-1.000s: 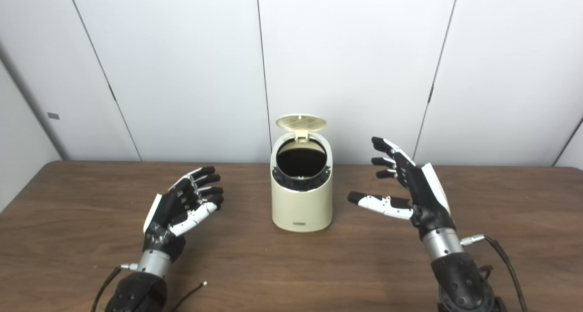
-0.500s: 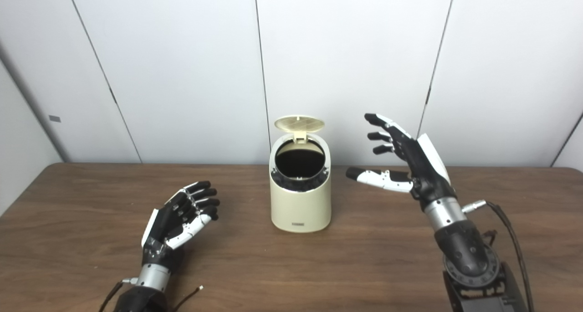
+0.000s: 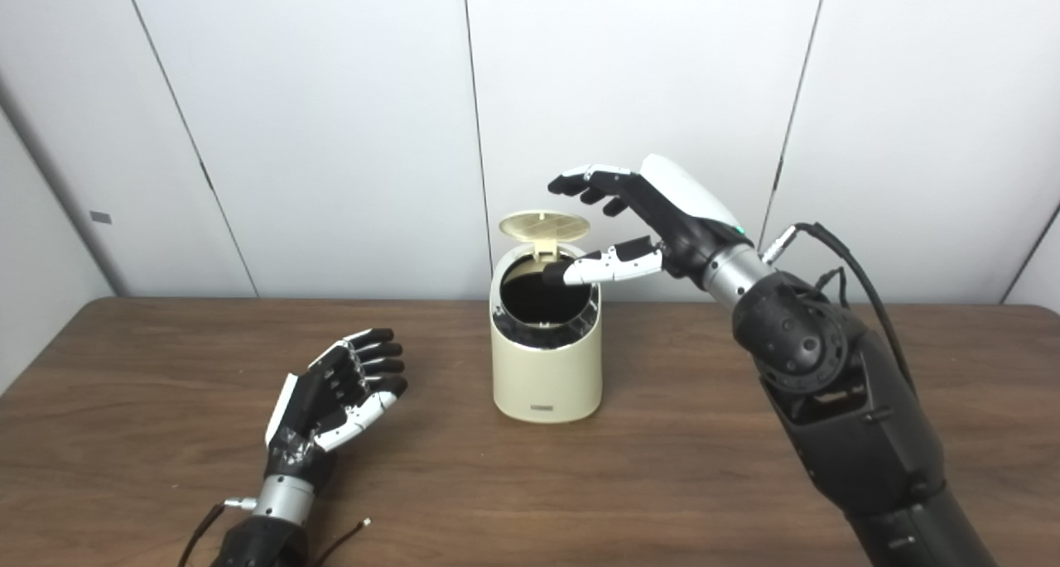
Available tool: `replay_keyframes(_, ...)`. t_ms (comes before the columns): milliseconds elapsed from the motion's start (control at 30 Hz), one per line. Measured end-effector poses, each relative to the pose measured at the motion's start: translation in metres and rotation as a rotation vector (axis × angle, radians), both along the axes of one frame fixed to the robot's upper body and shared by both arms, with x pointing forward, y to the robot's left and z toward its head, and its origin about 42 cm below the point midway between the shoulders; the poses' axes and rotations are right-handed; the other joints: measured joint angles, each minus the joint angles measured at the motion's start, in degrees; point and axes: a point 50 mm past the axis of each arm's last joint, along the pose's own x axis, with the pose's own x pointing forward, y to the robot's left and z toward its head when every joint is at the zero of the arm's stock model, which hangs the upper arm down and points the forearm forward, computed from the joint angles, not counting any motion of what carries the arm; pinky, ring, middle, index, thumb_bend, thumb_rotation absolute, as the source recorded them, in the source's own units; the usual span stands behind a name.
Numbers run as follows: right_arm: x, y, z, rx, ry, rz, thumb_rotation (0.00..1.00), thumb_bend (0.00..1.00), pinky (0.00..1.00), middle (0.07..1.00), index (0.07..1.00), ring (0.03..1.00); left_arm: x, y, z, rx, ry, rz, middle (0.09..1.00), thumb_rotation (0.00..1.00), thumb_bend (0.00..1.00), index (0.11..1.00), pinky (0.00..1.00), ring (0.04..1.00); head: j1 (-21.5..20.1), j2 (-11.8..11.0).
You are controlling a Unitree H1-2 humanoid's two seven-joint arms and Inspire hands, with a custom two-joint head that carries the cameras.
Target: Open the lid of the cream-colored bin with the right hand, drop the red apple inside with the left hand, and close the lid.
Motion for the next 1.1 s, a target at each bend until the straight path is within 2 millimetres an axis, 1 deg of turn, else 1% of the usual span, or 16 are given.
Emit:
replay_keyframes(100, 0.000, 0.005, -0.004, -0.064, 0.029, 0.010, 0.57, 0.65, 0.78, 0.840, 0.801, 0.867, 0.000, 0.000, 0.000, 0.005, 0.000, 0.008, 0.699, 0.11, 0.60, 0.738, 0.57, 0.661, 0.1, 0.0)
replay_keyframes(200, 0.002, 0.007, -0.007, -0.079, 0.041, 0.019, 0.61, 0.67, 0.78, 0.844, 0.803, 0.873, 0.001, 0.000, 0.000, 0.007, 0.000, 0.015, 0.698, 0.11, 0.60, 0.735, 0.58, 0.662, 0.3, 0.0)
replay_keyframes(333, 0.005, 0.008, -0.010, -0.097, 0.048, 0.029, 0.63, 0.68, 0.76, 0.842, 0.810, 0.870, 0.001, 0.001, 0.000, 0.005, 0.000, 0.027, 0.696, 0.13, 0.61, 0.735, 0.57, 0.658, 0.3, 0.0)
replay_keyframes(533, 0.003, 0.011, -0.011, -0.132, 0.065, 0.044, 0.62, 0.67, 0.75, 0.845, 0.806, 0.879, 0.001, 0.001, 0.000, 0.007, 0.004, 0.030, 0.694, 0.07, 0.59, 0.724, 0.56, 0.658, 0.5, 0.3)
replay_keyframes(633, 0.000, 0.012, -0.008, -0.150, 0.047, 0.047, 0.62, 0.67, 0.74, 0.840, 0.801, 0.875, 0.001, 0.000, 0.000, 0.008, 0.004, 0.030, 0.695, 0.09, 0.61, 0.724, 0.57, 0.661, 0.5, 0.5)
replay_keyframes(733, -0.004, 0.012, -0.005, -0.163, 0.024, 0.059, 0.61, 0.67, 0.73, 0.827, 0.791, 0.872, 0.001, 0.000, 0.000, 0.009, 0.005, 0.029, 0.694, 0.10, 0.61, 0.723, 0.57, 0.659, 0.9, 0.9)
replay_keyframes(900, -0.007, 0.011, -0.008, -0.172, 0.020, 0.059, 0.58, 0.67, 0.75, 0.819, 0.785, 0.882, 0.001, 0.000, 0.000, 0.016, 0.005, 0.027, 0.693, 0.13, 0.62, 0.724, 0.56, 0.654, 1.0, 1.0)
replay_keyframes(1033, -0.011, 0.011, -0.010, -0.191, 0.014, 0.070, 0.60, 0.67, 0.76, 0.818, 0.784, 0.898, 0.001, -0.001, 0.000, 0.028, 0.005, 0.026, 0.692, 0.13, 0.62, 0.723, 0.54, 0.647, 1.1, 1.3)
replay_keyframes(1100, -0.013, 0.011, -0.009, -0.206, 0.001, 0.075, 0.61, 0.68, 0.75, 0.809, 0.779, 0.896, 0.001, -0.001, 0.000, 0.027, 0.005, 0.026, 0.697, 0.13, 0.62, 0.724, 0.55, 0.655, 1.1, 1.6)
